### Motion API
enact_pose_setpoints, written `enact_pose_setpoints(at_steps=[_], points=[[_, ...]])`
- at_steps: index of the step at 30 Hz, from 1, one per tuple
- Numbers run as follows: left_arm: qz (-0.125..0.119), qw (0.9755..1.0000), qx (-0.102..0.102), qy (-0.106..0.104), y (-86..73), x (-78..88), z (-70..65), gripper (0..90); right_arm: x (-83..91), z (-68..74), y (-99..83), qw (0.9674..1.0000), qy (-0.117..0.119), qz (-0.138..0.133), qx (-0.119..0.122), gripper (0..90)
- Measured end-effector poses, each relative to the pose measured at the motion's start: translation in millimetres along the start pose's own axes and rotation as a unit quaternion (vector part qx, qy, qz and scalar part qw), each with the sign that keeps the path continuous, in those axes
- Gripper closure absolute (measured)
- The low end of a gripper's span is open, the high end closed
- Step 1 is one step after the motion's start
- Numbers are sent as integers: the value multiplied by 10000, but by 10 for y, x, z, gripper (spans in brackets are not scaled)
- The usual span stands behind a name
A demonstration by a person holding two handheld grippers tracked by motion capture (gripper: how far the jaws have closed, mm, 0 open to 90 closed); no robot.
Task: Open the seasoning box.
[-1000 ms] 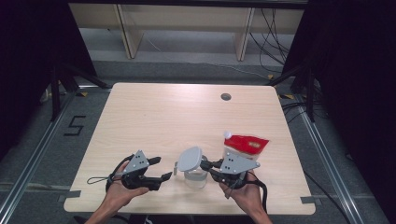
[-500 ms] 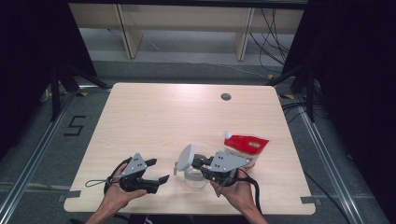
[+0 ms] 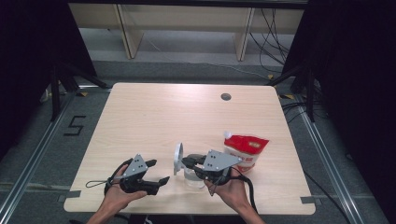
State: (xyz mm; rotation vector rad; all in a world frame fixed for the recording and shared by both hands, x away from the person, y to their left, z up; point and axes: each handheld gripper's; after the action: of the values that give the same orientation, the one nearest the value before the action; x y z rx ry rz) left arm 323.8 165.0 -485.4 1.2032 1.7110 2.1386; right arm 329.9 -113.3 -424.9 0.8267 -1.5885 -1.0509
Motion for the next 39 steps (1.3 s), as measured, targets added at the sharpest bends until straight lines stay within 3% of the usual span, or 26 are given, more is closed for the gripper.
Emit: enact_pose_setpoints(at_steps=[5, 12, 14, 17, 18, 23, 25, 26, 27, 29, 31, 33, 37, 38, 39], points=[[-17, 10000, 26, -4, 1, -6, 4, 197, 119, -18, -46, 9999, -87, -30, -53, 838], [26, 9998, 148, -139, -4, 1, -10, 157, 485, -42, -268, 9984, -442, -229, -255, 697], [29, 9998, 87, -148, -4, 1, -9, 157, 559, -38, -311, 9974, -521, -284, -415, 663], [70, 9999, 41, -129, -6, -5, -15, 157, 644, -39, -360, 9970, -535, -309, -464, 629], [184, 9998, -75, -2, -7, -4, -14, 157, 731, -32, -413, 9966, -565, -307, -507, 606], [191, 9998, -98, -35, -13, -18, -5, 158, 879, -4, -496, 9957, -683, -302, -545, 569], [176, 9998, -54, -9, -7, -18, -8, 158, 953, 24, -539, 9947, -734, -361, -621, 553], [172, 9999, 1, -21, -6, -16, -15, 157, 1008, 49, -589, 9943, -785, -256, -675, 539], [176, 9998, -3, -19, -7, -13, -16, 158, 1026, 68, -620, 9932, -895, -278, -697, 533], [164, 9998, -85, -10, -6, -7, -8, 158, 1056, 81, -640, 9929, -860, -216, -799, 526], [162, 9998, -104, 1, -6, -6, -2, 158, 1115, 116, -716, 9904, -984, -211, -949, 493], [176, 9998, 24, -25, -7, -8, -13, 158, 1158, 116, -746, 9897, -1055, -165, -958, 464], [123, 9999, -101, -19, 1, -14, -1, 158, 1239, 117, -804, 9876, -1140, -138, -1070, 427], [171, 9998, 12, -44, 1, -12, -9, 158, 1293, 121, -850, 9857, -1140, -155, -1235, 417], [154, 9999, -24, -19, 3, -12, -8, 158, 1321, 124, -872, 9847, -1227, -164, -1223, 412]])
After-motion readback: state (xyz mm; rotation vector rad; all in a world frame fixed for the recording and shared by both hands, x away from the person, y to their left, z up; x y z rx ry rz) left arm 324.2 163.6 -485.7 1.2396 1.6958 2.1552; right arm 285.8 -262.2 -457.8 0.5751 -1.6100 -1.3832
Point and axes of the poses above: each handheld gripper's, and its own axes: x roughly backward along the jaws, y roughly out of its top, z roughly to its left, and after that the axes turned 10 degrees about y, right-handed
